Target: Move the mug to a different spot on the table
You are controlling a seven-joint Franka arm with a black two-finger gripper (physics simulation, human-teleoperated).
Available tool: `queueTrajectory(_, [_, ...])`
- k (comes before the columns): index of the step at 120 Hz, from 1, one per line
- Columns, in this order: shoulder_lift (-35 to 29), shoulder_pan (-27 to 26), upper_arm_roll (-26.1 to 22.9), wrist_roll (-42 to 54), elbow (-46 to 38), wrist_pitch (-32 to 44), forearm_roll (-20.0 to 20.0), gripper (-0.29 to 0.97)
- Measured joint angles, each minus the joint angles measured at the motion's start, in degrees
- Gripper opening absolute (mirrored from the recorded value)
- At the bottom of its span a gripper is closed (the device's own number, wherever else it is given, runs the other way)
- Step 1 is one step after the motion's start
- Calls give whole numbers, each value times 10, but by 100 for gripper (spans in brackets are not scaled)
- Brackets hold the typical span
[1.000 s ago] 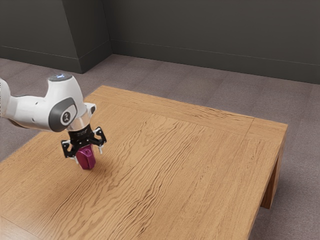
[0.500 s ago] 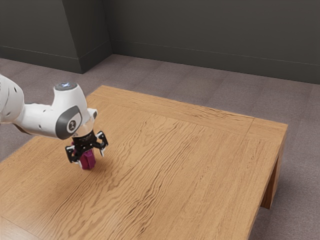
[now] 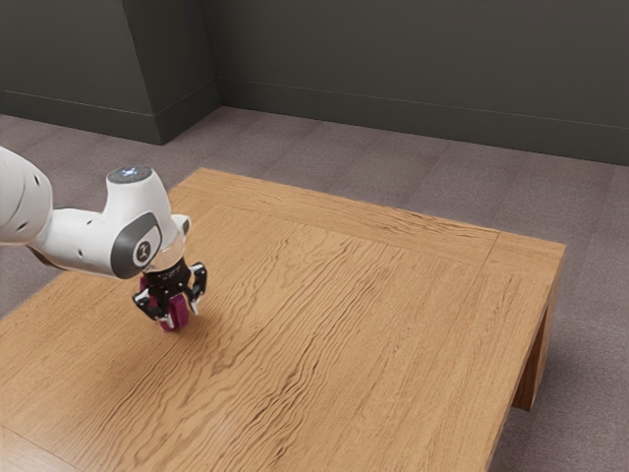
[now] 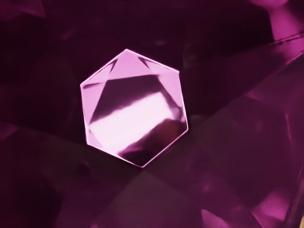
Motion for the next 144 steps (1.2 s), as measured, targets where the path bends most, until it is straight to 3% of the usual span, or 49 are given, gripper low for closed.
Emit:
queueTrajectory(27, [-5, -6, 8, -7, -4, 2, 15, 14])
queueTrajectory(94, [-61, -69, 21, -21, -9, 29, 146, 7])
queueTrajectory(121, [-102, -105, 21, -19, -65, 77, 160, 8])
queueTrajectory(144, [-104, -146, 23, -15, -93, 102, 165, -1])
